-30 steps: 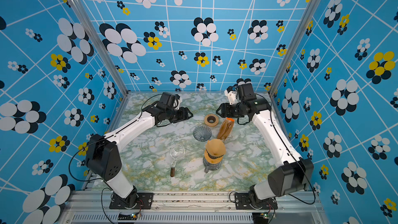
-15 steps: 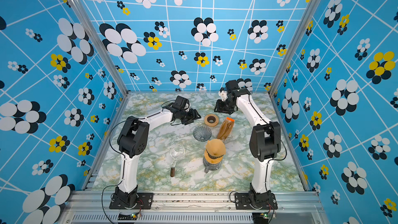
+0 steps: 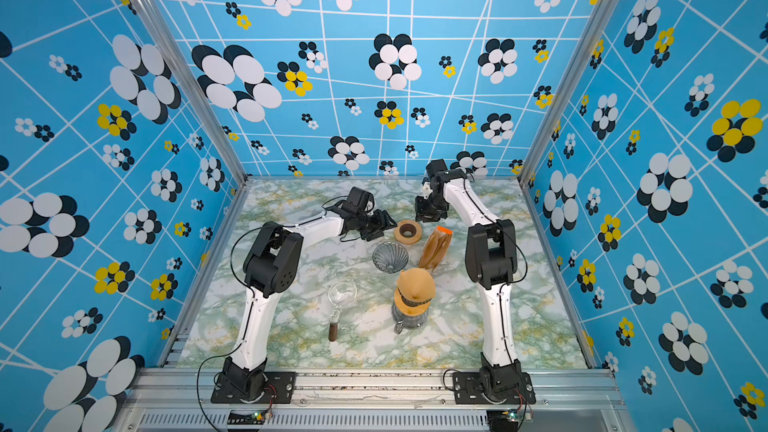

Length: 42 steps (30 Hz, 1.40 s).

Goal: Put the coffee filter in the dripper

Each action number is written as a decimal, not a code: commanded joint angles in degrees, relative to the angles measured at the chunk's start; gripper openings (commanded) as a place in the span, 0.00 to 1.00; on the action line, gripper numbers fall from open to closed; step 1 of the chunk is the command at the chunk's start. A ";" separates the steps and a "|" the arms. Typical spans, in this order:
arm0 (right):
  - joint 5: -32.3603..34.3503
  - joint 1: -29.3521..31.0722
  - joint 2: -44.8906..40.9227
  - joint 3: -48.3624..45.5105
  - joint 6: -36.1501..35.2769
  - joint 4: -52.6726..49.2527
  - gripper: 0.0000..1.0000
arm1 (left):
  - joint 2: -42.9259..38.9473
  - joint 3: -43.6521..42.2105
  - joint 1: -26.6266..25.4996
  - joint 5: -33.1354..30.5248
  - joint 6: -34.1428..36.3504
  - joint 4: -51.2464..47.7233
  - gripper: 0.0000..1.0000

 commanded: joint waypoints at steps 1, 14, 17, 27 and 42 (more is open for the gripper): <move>2.10 0.30 2.46 2.92 0.53 -3.55 0.27 | 2.04 2.11 -0.36 1.12 -0.85 1.17 0.68; 5.15 1.89 9.46 9.04 0.83 -6.48 0.22 | 4.82 4.27 -0.36 4.26 -1.55 2.74 0.68; 5.43 2.33 10.14 9.34 0.57 -6.69 0.20 | 5.75 4.93 -0.36 5.35 -2.40 3.49 0.67; 5.05 3.17 10.94 8.72 0.16 -6.35 0.16 | 6.92 7.11 -0.62 7.14 -3.77 4.42 0.57; 4.77 3.64 9.64 6.88 -0.02 -5.21 0.14 | 8.09 10.16 -1.01 10.10 -5.86 5.63 0.31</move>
